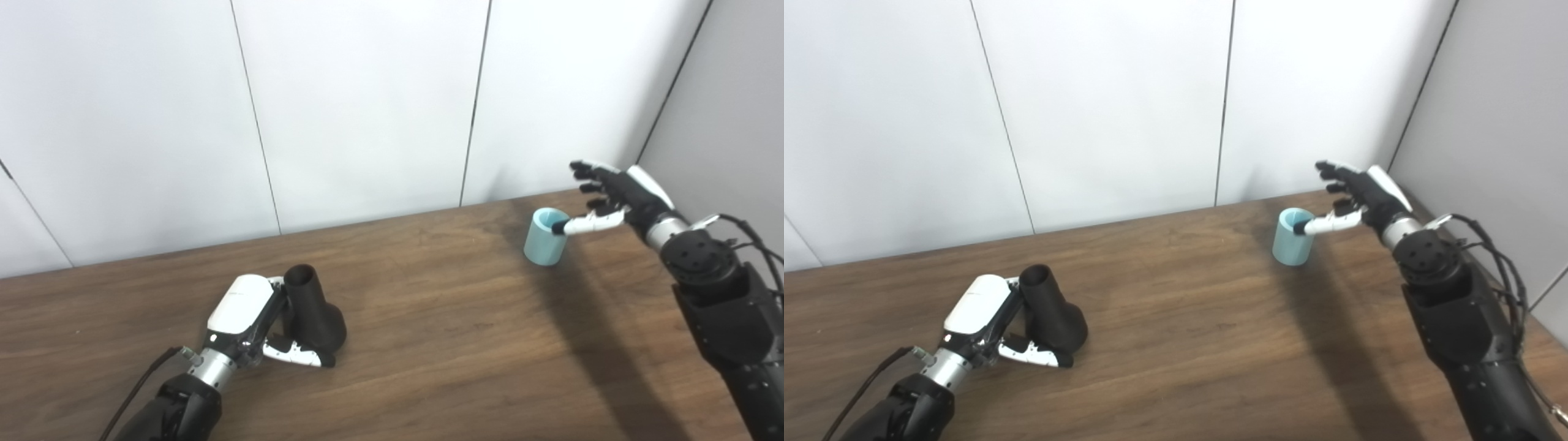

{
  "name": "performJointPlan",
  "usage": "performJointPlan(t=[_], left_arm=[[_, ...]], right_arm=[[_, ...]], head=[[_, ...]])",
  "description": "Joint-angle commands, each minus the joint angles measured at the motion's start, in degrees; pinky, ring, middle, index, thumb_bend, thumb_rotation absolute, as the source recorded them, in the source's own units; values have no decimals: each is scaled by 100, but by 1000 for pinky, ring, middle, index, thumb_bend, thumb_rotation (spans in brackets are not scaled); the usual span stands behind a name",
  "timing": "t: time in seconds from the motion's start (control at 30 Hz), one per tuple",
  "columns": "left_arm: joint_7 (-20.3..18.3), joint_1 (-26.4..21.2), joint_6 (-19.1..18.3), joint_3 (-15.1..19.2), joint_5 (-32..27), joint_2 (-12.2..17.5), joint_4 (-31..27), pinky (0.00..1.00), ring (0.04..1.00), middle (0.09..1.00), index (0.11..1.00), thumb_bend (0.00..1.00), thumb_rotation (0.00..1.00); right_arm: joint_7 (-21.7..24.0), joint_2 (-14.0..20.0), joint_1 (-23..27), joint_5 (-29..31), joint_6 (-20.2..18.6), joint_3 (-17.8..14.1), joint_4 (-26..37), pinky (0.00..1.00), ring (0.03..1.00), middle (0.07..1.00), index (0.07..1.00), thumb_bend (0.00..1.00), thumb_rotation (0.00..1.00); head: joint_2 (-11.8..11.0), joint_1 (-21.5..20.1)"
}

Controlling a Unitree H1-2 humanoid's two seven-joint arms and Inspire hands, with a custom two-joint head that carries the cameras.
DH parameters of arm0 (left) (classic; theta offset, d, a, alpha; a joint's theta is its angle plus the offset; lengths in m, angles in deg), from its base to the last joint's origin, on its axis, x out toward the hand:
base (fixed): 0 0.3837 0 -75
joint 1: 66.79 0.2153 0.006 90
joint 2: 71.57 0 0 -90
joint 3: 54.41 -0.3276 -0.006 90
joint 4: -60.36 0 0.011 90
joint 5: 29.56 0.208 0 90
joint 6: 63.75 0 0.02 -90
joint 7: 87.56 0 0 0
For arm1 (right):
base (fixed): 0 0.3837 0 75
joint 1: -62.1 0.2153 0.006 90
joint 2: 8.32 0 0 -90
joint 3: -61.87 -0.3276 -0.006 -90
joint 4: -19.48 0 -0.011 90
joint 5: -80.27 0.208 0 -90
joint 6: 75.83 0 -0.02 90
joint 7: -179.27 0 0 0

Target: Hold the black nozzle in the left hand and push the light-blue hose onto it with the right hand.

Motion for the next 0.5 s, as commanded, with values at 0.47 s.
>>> performJointPlan(t=[0.47], left_arm=[[-339,807,-30,-296,108,60,516,531,587,431,510,523,0]], right_arm=[[165,147,317,106,525,355,-750,876,905,897,927,885,213]], head=[[78,37]])
